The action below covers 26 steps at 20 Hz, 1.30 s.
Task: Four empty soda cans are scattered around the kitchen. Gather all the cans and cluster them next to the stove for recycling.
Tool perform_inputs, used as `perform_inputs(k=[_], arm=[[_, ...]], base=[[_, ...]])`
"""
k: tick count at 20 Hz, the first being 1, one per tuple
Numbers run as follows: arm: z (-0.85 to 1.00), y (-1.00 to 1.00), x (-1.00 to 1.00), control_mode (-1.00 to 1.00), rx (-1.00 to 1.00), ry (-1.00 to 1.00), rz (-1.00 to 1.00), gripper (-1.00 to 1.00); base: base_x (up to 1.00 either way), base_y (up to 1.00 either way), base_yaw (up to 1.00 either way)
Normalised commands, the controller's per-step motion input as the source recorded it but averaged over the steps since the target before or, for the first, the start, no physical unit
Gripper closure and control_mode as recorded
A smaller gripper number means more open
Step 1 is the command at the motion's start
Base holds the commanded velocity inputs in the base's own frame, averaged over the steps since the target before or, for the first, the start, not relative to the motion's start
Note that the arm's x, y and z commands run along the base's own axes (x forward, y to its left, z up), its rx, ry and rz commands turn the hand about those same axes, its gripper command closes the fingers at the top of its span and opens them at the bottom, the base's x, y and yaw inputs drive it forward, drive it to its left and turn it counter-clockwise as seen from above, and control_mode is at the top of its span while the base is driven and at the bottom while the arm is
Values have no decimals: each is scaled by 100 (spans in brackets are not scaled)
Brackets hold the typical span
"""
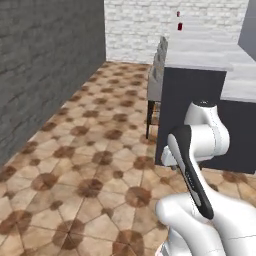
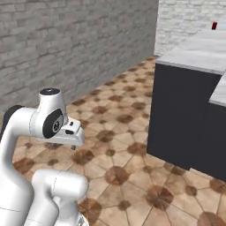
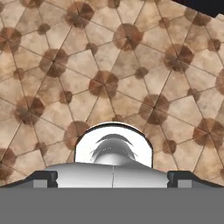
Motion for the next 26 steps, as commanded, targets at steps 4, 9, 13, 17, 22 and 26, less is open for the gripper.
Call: perform_inputs(k=[4, 9, 13, 17, 22, 26], arm=[[0, 0, 0, 100, 0, 0, 0, -100], [0, 0, 0, 100, 0, 0, 0, -100], [0, 0, 0, 100, 0, 0, 0, -100], [0, 0, 0, 100, 0, 0, 0, -100], [0, 0, 0, 100, 0, 0, 0, -100], [0, 0, 0, 100, 0, 0, 0, -100]], base=[[89, 84, -47], [83, 80, -52], [75, 81, -53], [65, 81, -55], [55, 77, -54], [46, 73, -53]])
